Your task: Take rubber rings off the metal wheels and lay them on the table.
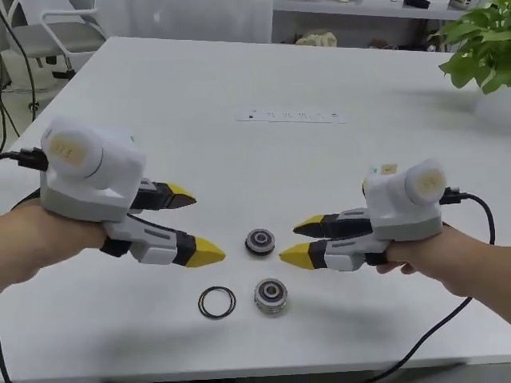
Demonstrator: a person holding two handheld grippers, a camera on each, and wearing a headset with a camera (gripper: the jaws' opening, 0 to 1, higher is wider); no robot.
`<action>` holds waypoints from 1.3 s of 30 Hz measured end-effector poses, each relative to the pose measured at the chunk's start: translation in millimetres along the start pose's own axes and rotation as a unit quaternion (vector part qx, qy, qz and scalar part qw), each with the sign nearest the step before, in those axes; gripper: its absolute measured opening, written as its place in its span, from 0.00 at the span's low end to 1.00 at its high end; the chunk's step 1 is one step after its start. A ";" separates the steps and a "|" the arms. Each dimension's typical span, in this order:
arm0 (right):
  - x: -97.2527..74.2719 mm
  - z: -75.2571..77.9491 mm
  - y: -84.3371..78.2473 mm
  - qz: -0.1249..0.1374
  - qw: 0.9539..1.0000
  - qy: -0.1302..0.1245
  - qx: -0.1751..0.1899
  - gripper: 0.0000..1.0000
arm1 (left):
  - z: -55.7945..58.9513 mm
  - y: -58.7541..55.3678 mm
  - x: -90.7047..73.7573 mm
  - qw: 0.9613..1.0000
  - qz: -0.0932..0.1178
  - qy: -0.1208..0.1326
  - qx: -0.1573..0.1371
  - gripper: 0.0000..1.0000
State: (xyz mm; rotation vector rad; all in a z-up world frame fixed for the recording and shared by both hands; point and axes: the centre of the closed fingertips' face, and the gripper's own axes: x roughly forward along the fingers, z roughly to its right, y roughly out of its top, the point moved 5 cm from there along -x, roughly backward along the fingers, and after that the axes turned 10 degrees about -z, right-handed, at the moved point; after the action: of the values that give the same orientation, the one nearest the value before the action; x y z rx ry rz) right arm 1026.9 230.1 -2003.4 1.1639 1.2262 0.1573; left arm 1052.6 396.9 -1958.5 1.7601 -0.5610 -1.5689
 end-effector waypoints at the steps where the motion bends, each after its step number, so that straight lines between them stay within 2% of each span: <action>1: 0.2 0.5 -0.7 -0.001 1.000 -0.001 0.002 0.34 | -0.8 -0.2 2.1 1.000 -0.002 -0.001 0.000 0.57; 19: 13.0 10.2 -5.3 -0.006 1.000 -0.008 0.000 0.34 | -9.2 -4.3 26.2 1.000 -0.018 -0.011 -0.004 0.50; 30: 21.4 13.1 -6.6 -0.012 1.000 -0.009 0.003 0.34 | -12.0 -0.5 41.1 1.000 -0.016 -0.022 -0.011 0.45; 39: 24.7 14.4 -7.2 -0.013 1.000 -0.007 0.002 0.35 | -11.6 1.9 54.5 0.999 -0.019 -0.033 -0.007 0.41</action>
State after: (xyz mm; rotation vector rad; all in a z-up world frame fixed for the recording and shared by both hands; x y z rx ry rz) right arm 1044.8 234.2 -2026.5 1.1505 1.2284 0.1265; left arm 1073.4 358.9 -1993.4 1.7243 -0.5491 -1.6583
